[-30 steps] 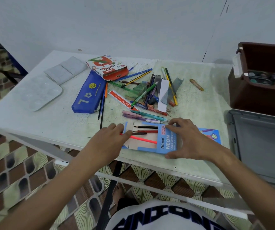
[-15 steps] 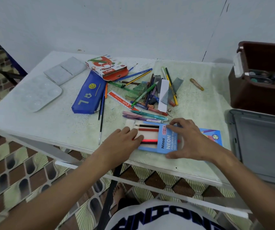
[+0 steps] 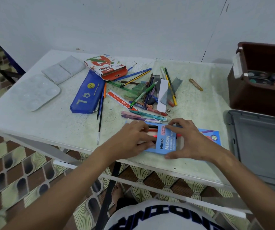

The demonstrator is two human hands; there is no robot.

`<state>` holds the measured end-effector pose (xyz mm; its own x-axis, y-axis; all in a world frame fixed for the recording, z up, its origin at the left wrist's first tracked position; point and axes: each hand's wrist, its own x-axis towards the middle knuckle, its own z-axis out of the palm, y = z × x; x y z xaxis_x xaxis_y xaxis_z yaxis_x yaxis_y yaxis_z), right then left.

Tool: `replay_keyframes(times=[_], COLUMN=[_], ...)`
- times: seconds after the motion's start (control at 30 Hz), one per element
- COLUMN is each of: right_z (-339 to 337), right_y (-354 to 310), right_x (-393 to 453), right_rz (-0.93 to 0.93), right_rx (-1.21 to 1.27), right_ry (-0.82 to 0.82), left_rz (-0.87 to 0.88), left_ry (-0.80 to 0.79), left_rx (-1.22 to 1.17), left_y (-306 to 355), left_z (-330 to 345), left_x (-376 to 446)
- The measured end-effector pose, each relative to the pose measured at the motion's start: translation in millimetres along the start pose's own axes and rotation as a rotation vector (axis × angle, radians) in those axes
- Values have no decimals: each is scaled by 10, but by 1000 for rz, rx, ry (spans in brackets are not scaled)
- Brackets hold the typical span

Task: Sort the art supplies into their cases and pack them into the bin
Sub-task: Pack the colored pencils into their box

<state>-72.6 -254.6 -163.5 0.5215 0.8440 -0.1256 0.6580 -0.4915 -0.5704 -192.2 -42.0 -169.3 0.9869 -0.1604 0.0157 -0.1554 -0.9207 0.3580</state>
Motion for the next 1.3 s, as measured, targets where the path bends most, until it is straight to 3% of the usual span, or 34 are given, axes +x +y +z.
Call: replay_keyframes(times=[0.13, 0.27, 0.57, 0.73, 1.13, 1.3], right_z=[15, 19, 33, 21, 32, -16], right_y=[29, 44, 55, 70, 65, 38], right_x=[-6, -9, -4, -16, 42, 42], right_rz=[-8, -11, -43, -38, -25, -12], right_rx=[58, 75, 47, 64, 82, 84], right_ry=[9, 12, 42, 42, 42, 4], left_rz=[-130, -150, 58, -69, -167, -253], left_ry=[6, -63, 26, 92, 141, 265], left_rx=[-176, -163, 215, 84, 145, -140], left_y=[-85, -142, 183, 163, -47, -146], left_z=[-90, -205, 14, 4, -2, -299], left_x=[-154, -178, 170, 99, 96, 165])
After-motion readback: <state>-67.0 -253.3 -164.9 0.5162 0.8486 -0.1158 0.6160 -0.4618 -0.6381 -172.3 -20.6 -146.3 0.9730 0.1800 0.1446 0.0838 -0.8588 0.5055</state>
